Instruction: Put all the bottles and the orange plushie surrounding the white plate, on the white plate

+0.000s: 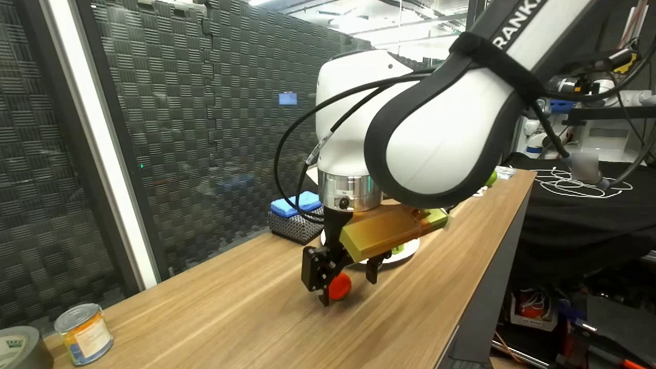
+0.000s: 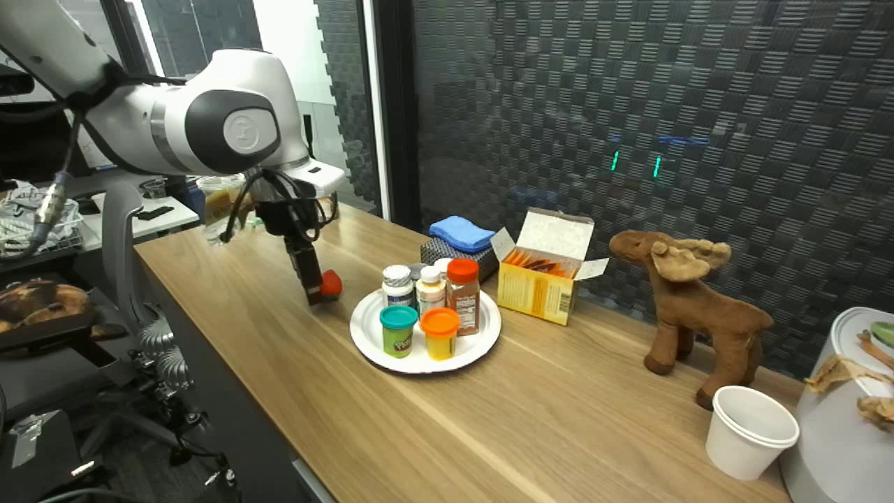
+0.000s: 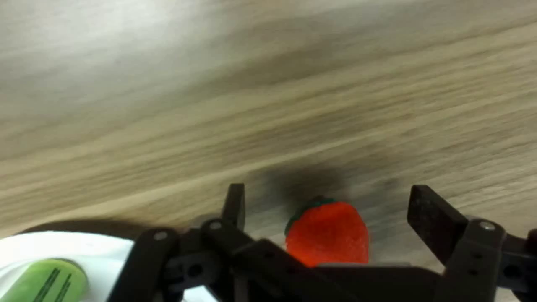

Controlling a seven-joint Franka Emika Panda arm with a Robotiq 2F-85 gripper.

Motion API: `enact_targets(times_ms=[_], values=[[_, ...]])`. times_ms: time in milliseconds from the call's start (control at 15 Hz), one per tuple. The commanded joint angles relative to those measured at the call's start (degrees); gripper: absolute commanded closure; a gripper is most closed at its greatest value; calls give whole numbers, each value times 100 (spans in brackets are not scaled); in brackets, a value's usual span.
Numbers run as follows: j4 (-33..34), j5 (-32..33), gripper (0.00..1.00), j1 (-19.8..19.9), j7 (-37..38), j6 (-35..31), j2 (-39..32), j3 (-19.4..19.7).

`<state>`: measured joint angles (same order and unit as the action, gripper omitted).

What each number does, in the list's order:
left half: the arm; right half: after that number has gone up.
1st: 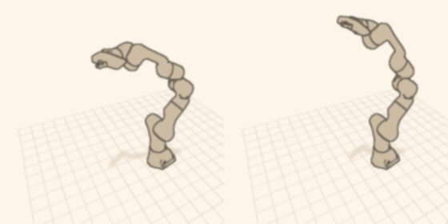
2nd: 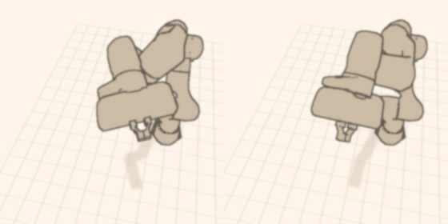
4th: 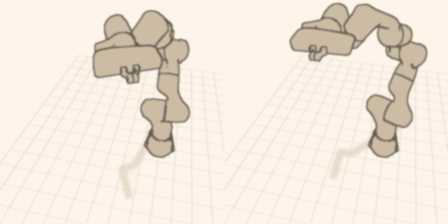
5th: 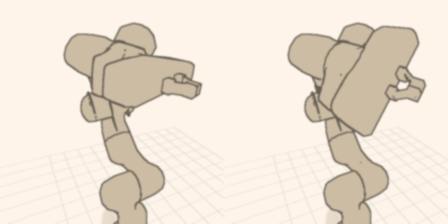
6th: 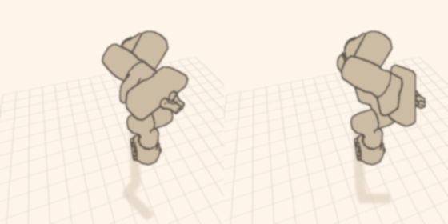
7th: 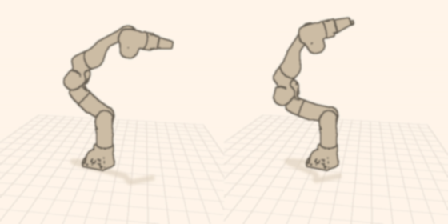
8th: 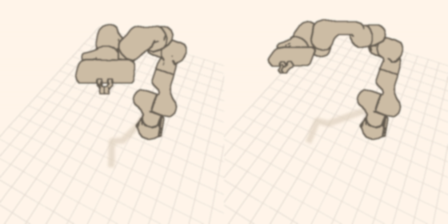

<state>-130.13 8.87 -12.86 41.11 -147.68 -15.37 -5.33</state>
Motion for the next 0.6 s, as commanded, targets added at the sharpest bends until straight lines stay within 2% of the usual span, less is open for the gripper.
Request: enact_targets(times_ms=[0,533], values=[[7,421,0,-117,-17,-320,111,292],[-10,-189,0,112,-705,-330,116,234]])
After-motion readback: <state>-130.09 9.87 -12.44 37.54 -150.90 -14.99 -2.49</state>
